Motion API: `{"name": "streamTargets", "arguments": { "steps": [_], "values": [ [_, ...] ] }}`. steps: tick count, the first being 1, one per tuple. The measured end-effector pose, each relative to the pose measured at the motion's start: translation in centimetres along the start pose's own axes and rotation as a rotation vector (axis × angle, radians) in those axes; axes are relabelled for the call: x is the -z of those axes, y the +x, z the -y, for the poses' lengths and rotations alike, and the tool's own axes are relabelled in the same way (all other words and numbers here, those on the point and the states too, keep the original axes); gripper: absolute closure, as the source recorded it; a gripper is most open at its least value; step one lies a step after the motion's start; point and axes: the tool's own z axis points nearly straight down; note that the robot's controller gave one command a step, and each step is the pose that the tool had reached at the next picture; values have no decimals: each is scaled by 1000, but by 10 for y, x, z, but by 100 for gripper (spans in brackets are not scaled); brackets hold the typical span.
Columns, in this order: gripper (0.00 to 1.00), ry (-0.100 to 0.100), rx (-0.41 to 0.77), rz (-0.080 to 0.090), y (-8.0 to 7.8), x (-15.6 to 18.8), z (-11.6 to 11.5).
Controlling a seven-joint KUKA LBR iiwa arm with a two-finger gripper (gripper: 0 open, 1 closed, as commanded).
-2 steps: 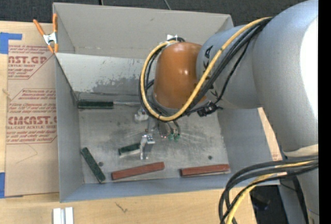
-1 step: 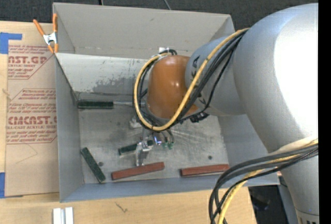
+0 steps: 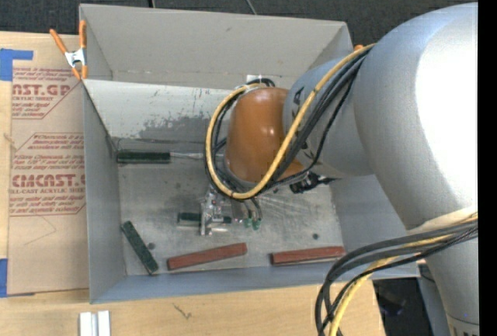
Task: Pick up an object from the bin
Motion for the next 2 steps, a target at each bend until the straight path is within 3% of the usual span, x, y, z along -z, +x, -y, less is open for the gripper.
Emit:
{"name": "streamTargets", "arguments": {
  "steps": [2],
  "values": [
    [100,0,0,-2,0,1,0]
  ]
}}
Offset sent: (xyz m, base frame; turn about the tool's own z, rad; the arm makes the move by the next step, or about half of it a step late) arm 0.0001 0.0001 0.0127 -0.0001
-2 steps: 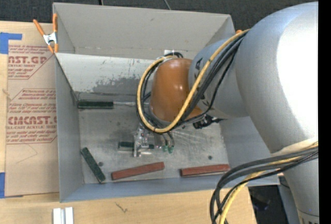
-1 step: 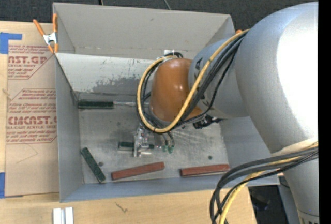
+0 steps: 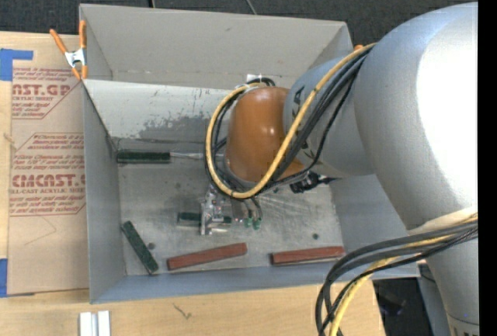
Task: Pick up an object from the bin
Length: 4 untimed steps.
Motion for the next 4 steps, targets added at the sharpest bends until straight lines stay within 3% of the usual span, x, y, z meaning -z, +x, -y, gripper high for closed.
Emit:
{"name": "streamTargets", "arguments": {
  "steps": [4],
  "values": [
    [100,5,0,-17,3,38,1]
  ]
}}
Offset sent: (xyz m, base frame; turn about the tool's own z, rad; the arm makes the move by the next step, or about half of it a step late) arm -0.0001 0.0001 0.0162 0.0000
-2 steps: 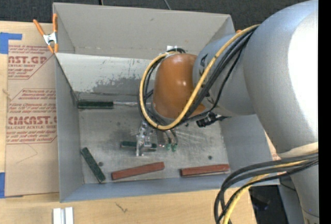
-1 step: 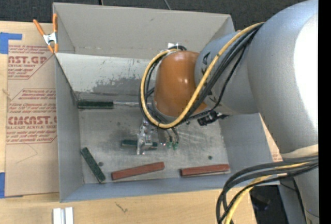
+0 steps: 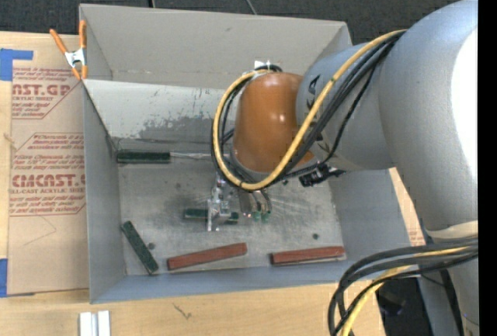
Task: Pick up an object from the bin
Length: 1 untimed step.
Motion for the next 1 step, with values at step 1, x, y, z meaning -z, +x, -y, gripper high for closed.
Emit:
{"name": "streamTargets", "arguments": {
  "steps": [1],
  "values": [
    [100,0,0,-2,1,21,0]
  ]
}}
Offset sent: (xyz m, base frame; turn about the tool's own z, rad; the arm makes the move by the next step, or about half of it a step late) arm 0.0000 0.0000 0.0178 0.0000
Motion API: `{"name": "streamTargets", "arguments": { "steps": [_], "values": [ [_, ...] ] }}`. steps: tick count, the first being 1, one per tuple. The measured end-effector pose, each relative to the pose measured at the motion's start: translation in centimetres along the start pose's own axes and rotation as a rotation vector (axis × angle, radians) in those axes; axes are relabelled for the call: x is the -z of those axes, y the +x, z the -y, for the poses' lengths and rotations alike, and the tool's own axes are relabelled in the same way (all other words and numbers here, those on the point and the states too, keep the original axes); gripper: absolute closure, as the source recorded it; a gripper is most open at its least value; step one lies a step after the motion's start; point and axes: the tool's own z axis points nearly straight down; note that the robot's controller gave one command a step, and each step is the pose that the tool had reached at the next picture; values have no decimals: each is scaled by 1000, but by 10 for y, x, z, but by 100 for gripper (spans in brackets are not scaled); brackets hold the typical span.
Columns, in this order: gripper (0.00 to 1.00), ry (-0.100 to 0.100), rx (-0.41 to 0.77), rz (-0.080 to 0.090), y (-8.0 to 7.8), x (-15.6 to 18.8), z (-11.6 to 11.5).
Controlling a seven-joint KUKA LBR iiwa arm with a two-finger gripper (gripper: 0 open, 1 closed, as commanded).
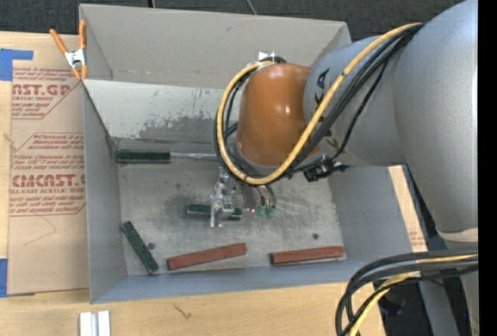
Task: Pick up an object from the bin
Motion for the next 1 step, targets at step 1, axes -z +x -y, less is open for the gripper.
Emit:
{"name": "streamTargets", "arguments": {
  "steps": [1],
  "values": [
    [100,-1,0,5,-1,19,0]
  ]
}}
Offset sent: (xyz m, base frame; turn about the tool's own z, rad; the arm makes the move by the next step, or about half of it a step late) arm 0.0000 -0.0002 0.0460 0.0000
